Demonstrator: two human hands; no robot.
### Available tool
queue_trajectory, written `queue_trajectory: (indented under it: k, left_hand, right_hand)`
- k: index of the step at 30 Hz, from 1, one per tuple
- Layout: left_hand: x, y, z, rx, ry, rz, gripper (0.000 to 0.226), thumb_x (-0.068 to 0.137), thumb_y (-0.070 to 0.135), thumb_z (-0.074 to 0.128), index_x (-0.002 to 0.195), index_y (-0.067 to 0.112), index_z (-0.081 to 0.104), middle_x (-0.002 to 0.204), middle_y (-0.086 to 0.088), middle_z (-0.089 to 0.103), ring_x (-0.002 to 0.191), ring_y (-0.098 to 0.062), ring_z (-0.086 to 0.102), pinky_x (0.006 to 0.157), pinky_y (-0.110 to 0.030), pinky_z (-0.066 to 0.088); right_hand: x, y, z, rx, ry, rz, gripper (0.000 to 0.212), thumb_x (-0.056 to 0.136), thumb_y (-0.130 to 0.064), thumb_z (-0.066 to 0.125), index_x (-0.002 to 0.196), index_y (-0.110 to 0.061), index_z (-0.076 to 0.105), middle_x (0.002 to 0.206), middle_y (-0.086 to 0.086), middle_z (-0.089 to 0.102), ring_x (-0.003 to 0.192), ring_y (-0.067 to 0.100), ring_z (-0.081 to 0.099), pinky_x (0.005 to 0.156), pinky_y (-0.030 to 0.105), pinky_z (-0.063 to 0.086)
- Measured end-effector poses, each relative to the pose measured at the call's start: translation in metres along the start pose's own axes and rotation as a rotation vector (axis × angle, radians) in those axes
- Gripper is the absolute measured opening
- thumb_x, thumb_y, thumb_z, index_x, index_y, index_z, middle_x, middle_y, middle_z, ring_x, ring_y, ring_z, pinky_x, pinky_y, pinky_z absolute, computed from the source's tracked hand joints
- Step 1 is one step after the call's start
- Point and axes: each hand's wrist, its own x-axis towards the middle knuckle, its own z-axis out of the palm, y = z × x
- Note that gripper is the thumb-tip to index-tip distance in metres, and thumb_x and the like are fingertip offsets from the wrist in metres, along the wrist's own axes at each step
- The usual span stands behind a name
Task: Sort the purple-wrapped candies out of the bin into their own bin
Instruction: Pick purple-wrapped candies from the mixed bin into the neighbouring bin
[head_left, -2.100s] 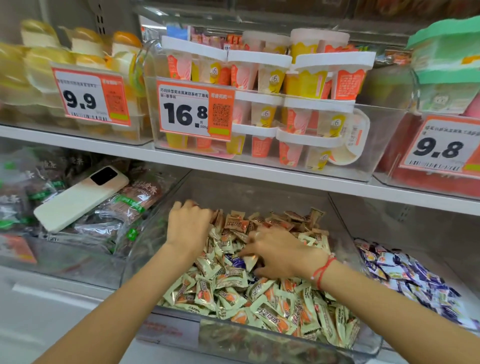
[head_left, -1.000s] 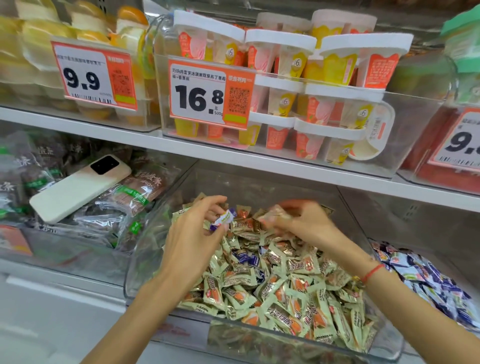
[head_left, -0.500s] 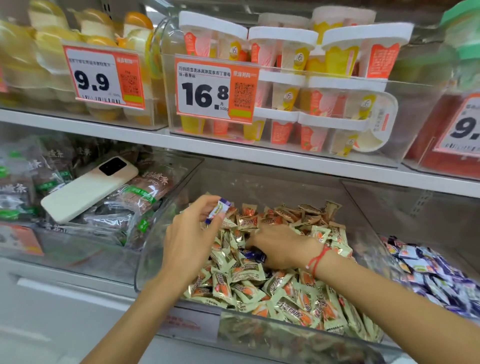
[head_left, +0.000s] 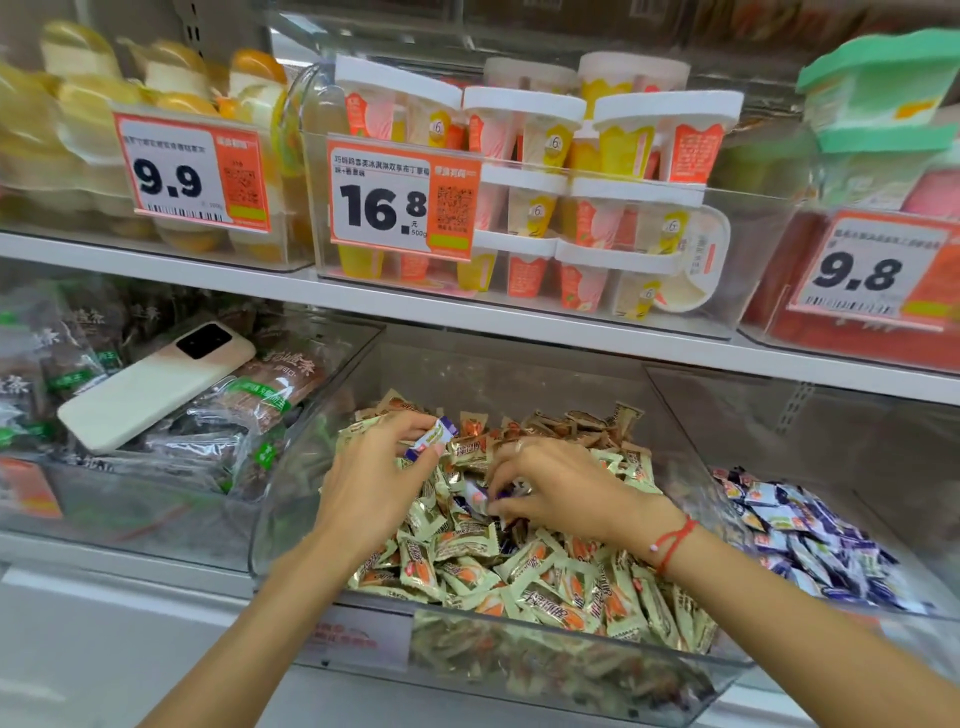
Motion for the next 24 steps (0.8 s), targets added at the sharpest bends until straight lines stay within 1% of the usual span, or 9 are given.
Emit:
queue_trajectory:
  k: [2,5,7,9,11,13,17,21,24]
  left_hand:
    - [-0.002,0.002,0.000,0.047,-0.043,0.004,0.030,0.091,0.041,0.059,0.120,0.033,0.060,0.115,0.019,0.062,0.098,-0.002,0.058,0.079,-0.028,0.049]
    - [-0.006,0.006,0.000,0.121,-0.092,0.026,0.030,0.091,0.043,0.057,0.120,0.036,0.058,0.117,0.019,0.062,0.102,-0.005,0.060,0.080,-0.033,0.053]
    - [-0.007,0.007,-0.002,0.180,-0.092,0.042,0.029,0.092,0.045,0.055,0.120,0.038,0.057,0.117,0.019,0.063,0.098,-0.006,0.062,0.078,-0.034,0.054]
    - [-0.008,0.005,-0.006,0.228,-0.057,0.041,0.029,0.092,0.044,0.054,0.120,0.039,0.057,0.115,0.019,0.064,0.095,-0.005,0.064,0.076,-0.034,0.054]
    - [-0.009,0.002,-0.010,0.230,-0.016,0.032,0.028,0.093,0.043,0.055,0.120,0.039,0.057,0.116,0.020,0.064,0.098,-0.006,0.063,0.077,-0.033,0.053]
    - [-0.009,0.000,-0.013,0.206,0.004,0.015,0.028,0.092,0.043,0.055,0.119,0.038,0.058,0.115,0.022,0.063,0.101,-0.008,0.063,0.079,-0.032,0.052]
    - [-0.009,-0.003,-0.013,0.139,-0.005,-0.017,0.028,0.091,0.043,0.058,0.118,0.037,0.059,0.112,0.021,0.064,0.102,-0.007,0.062,0.080,-0.031,0.052]
    - [-0.008,-0.004,-0.012,0.107,-0.021,-0.034,0.028,0.091,0.042,0.058,0.119,0.036,0.059,0.113,0.020,0.063,0.104,-0.007,0.060,0.082,-0.033,0.051]
    - [-0.008,-0.003,-0.011,0.107,-0.033,-0.011,0.030,0.092,0.041,0.056,0.122,0.035,0.058,0.116,0.019,0.063,0.105,-0.009,0.061,0.083,-0.035,0.052]
  right_hand:
    - [-0.010,-0.006,-0.006,0.120,0.083,0.060,0.019,0.088,-0.039,0.065,0.096,-0.024,0.074,0.108,-0.010,0.068,0.093,0.002,0.057,0.076,0.020,0.041]
    - [-0.021,-0.011,-0.012,0.220,0.161,0.159,0.014,0.085,-0.036,0.070,0.089,-0.025,0.076,0.090,-0.010,0.073,0.066,-0.001,0.060,0.064,0.011,0.040]
    - [-0.023,-0.010,-0.014,0.305,0.204,0.242,0.007,0.085,-0.029,0.072,0.088,-0.024,0.076,0.089,-0.009,0.073,0.059,-0.004,0.060,0.058,0.007,0.040]
    - [-0.020,-0.009,-0.014,0.334,0.237,0.314,0.009,0.088,-0.021,0.069,0.095,-0.024,0.074,0.098,-0.009,0.071,0.059,-0.004,0.060,0.063,0.010,0.047]
    - [-0.011,-0.009,-0.012,0.252,0.203,0.331,0.020,0.090,-0.014,0.064,0.106,-0.024,0.070,0.109,-0.006,0.065,0.073,0.000,0.059,0.076,0.020,0.051]
    - [0.001,-0.012,-0.008,0.224,0.085,0.289,0.026,0.089,-0.014,0.063,0.113,-0.024,0.066,0.116,-0.002,0.059,0.089,0.007,0.056,0.084,0.024,0.047]
    - [0.028,-0.027,0.010,0.207,-0.264,0.201,0.039,0.088,-0.033,0.067,0.122,-0.015,0.061,0.116,0.005,0.058,0.103,0.020,0.055,0.084,0.031,0.043]
    - [0.032,-0.032,0.015,0.172,-0.130,0.176,0.021,0.090,-0.029,0.065,0.096,-0.010,0.067,0.090,0.004,0.064,0.078,0.018,0.056,0.067,0.028,0.043]
    - [0.012,-0.031,0.009,0.208,-0.038,0.162,0.028,0.095,-0.030,0.057,0.084,-0.005,0.061,0.079,0.004,0.056,0.070,0.019,0.050,0.063,0.033,0.041]
